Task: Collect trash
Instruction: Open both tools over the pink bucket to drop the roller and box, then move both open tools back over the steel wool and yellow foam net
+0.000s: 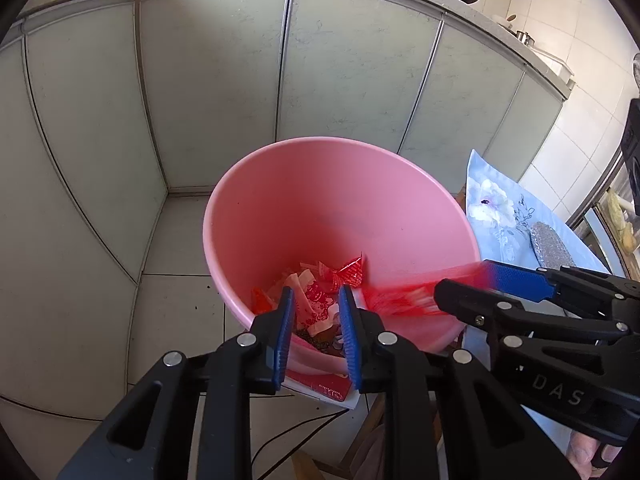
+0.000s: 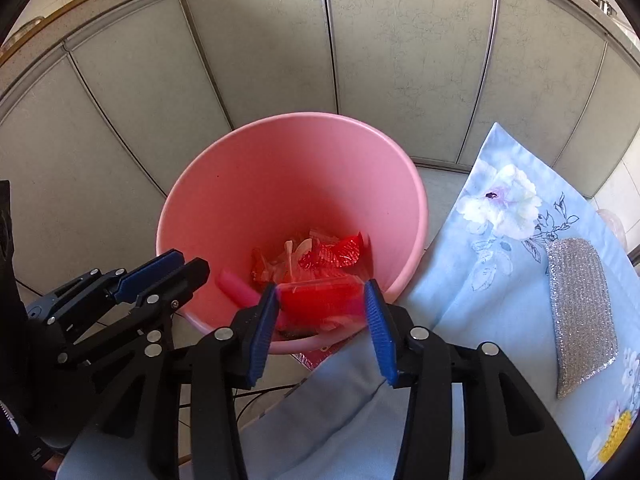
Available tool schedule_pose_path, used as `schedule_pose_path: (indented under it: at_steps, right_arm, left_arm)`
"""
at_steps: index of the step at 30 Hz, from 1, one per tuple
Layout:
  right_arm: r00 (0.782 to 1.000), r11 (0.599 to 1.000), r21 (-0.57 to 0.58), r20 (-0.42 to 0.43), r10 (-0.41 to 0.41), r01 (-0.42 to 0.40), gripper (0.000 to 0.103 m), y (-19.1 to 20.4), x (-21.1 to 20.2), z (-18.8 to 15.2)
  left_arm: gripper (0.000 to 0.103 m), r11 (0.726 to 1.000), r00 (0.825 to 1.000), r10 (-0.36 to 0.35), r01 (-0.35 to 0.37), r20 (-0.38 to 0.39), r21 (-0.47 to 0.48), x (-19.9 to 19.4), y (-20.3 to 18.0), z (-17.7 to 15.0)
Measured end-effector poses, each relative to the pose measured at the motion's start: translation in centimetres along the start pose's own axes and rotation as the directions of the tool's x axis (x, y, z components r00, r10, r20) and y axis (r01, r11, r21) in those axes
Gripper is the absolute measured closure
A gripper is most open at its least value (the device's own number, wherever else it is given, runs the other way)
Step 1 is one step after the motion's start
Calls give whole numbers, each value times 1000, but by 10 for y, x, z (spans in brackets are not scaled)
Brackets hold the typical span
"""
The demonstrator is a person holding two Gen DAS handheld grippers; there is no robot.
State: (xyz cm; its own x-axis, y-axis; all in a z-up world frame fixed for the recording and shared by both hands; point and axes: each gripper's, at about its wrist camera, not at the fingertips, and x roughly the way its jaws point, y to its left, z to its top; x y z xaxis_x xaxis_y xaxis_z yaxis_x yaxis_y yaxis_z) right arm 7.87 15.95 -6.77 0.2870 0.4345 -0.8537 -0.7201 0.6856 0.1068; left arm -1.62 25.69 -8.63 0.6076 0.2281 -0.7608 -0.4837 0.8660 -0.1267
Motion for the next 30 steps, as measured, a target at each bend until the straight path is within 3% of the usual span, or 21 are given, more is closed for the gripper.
schedule_pose_path:
  at_steps: [12, 30]
  right_arm:
    - [999, 999, 37, 49, 16, -18, 58, -13, -26, -10]
    - [993, 994, 106, 117, -31, 19, 58, -62, -82, -53]
  left_arm:
    - [75, 1000, 1000, 1, -1, 15, 4, -9, -1, 3]
    - [73, 996, 995, -65, 69, 79, -49, -45, 16, 24]
